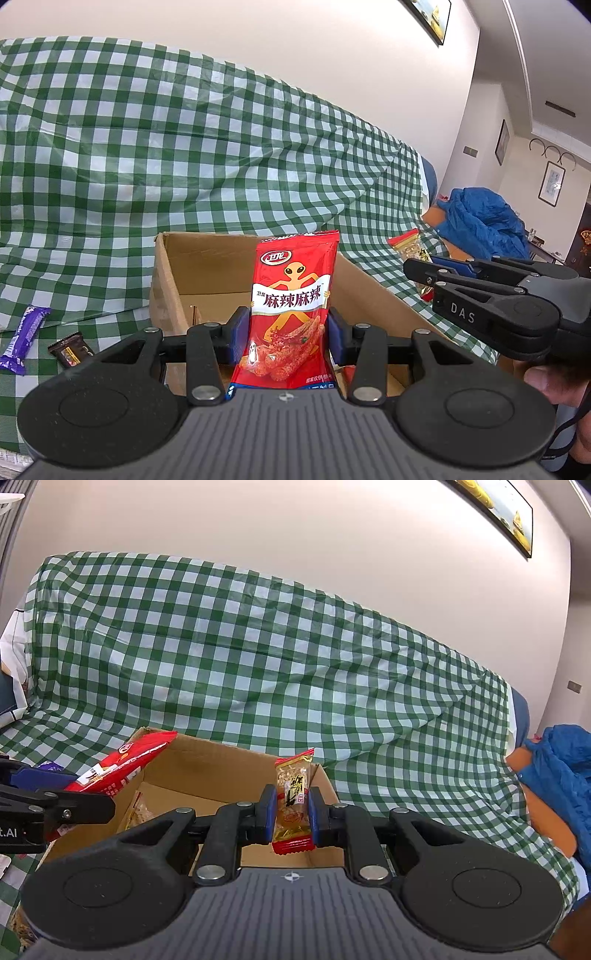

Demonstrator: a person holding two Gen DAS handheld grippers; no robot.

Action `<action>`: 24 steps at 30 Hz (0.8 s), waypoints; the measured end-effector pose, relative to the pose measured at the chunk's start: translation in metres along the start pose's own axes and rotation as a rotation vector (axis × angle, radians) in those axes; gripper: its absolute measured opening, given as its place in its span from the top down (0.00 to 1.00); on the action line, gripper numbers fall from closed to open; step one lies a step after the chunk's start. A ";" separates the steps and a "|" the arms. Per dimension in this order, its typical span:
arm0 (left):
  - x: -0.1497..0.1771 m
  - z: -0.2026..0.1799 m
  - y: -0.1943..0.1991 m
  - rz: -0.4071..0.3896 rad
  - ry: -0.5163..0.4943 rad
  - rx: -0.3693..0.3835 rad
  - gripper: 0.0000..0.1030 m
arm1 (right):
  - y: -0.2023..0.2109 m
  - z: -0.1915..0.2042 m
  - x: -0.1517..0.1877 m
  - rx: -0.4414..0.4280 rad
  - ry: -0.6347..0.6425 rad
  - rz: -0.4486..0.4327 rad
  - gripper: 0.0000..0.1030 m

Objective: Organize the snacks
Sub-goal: 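Open both tools to drop the red packet and small wafer into the box, then move both tools from the box back toward the remaining snacks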

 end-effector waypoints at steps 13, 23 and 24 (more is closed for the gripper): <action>-0.005 -0.008 -0.002 -0.001 0.058 0.052 0.43 | -0.001 -0.006 0.001 0.052 0.011 0.001 0.80; -0.013 0.019 0.022 -0.034 0.089 -0.008 0.44 | 0.000 0.007 -0.007 0.068 -0.054 0.004 0.66; -0.014 0.023 0.026 -0.037 0.090 -0.019 0.46 | 0.003 0.012 -0.009 0.064 -0.060 0.000 0.66</action>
Point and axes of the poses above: each gripper's, at about its wrist camera, not at the fingertips, and y roughly against the way its jaws point, z to its left, x to its underside, the point moved 10 cm from there along -y, roughly the way its jaws point, and after that the axes turned 1 degree about -y, right-handed, at the moved point
